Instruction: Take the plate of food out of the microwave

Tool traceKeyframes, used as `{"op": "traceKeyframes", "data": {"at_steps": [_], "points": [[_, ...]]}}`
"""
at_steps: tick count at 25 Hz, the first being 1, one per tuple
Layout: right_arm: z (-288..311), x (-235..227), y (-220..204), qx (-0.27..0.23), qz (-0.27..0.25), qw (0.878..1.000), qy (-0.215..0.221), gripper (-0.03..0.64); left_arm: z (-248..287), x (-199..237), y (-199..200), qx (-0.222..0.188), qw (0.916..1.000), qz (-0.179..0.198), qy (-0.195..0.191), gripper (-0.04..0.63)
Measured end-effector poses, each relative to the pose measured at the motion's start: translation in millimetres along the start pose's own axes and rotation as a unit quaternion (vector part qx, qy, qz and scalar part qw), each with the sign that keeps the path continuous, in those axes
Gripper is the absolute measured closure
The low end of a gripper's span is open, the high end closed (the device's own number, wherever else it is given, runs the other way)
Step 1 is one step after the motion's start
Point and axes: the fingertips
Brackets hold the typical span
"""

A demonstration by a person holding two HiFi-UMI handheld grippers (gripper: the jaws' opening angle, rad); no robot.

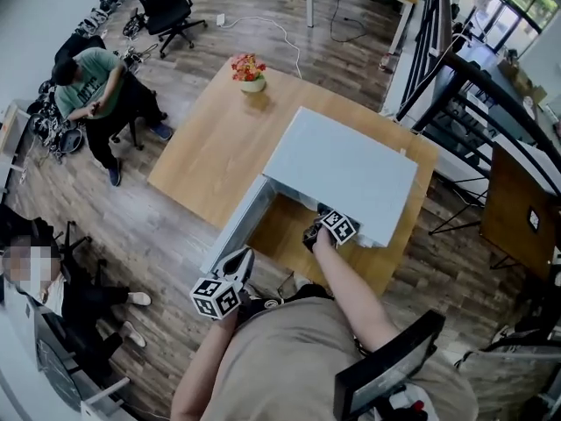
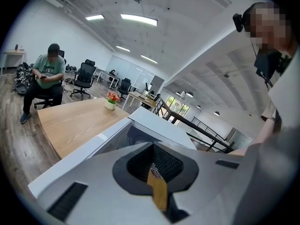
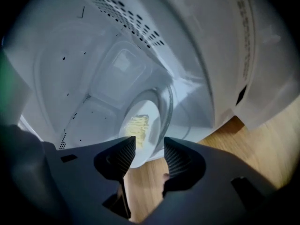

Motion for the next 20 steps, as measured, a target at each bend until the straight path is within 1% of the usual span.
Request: {"op": "traceKeyframes", "data": {"at_steps": [1, 3, 6, 7, 9, 11, 14, 20], "points": [[0, -1, -1, 0.006, -0.007, 1.0, -0.006, 0.433, 0, -1, 0, -0.001, 1.0, -0.001, 0.0, 0.592], [-1, -6, -1, 0.016, -0.012, 1.0, -0.015, 0.492, 3, -5, 0, -0.004, 1.0, -0.002, -0.002, 0.592], [-6, -10, 5, 0.014, -0.011, 1.0, -0.014, 0.512, 5, -8, -1, -0.007, 0.9999, -0.002, -0.007, 0.592], [-7, -9, 7, 0.012, -0.007, 1.0, -0.01, 0.545, 5, -8, 0, -0.008, 0.9999, -0.002, -0.008, 0.592], [-9, -5, 5, 0.01, 0.016, 1.0, 0.01, 0.557, 3, -6, 1, -0.01, 0.9999, -0.003, -0.008, 0.592], [-12, -1, 3, 0.008, 0.039, 0.998, 0.039, 0.575, 1, -4, 1, -0.011, 0.9999, -0.005, -0.006, 0.592], [-20, 3, 3, 0.004, 0.061, 0.995, 0.077, 0.59, 1, -3, 0, -0.011, 0.9999, -0.006, -0.006, 0.592], [-39, 9, 0, 0.005, 0.107, 0.986, 0.124, 0.602, 2, -4, 0, -0.008, 0.9999, -0.006, -0.009, 0.592]]}}
Point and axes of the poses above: the fingertips, and each gripper's own axes: z forward along the fingers, x to its left, y out of its top, and after that the axes turned 3 degrees about y, right-handed
